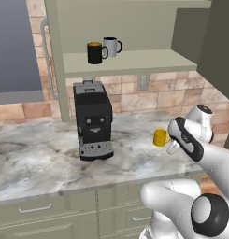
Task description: Pick the mug on the counter and place it in the cabinet with the handle facing the right, like the mugs already inside.
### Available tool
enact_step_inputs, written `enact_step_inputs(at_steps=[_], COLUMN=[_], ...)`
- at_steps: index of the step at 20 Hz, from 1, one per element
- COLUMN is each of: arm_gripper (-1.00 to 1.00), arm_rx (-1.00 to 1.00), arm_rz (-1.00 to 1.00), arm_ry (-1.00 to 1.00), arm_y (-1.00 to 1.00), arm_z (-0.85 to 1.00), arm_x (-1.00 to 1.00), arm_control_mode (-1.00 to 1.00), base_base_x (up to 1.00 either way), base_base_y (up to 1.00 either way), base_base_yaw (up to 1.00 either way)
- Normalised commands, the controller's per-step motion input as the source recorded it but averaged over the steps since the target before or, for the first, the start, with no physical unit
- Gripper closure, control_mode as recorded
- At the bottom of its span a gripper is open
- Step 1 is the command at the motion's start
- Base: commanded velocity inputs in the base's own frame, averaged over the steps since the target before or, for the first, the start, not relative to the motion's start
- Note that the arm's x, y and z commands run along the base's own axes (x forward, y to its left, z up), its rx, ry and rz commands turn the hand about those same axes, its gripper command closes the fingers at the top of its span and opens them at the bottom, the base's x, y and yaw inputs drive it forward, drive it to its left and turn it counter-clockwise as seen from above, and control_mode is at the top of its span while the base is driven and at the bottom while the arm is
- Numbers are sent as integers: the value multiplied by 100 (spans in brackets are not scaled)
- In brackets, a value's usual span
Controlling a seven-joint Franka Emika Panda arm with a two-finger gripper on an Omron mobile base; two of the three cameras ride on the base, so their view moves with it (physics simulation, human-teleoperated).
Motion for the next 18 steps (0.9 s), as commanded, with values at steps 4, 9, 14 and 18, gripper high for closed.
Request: enact_step_inputs(at_steps=[4, 9, 14, 18], arm_gripper=[-100, -100, -100, -100], arm_rx=[0, 0, 1, 2], arm_rz=[-5, -6, -3, 0], arm_ry=[0, 0, 0, 0], arm_y=[-21, -24, -17, -6], arm_z=[-8, -10, -13, -17], arm_x=[38, 44, 52, 49], arm_control_mode=[-100, -100, -100, -100], base_base_x=[0, 0, 0, 0], base_base_y=[0, 0, 0, 0], base_base_yaw=[0, 0, 0, 0])
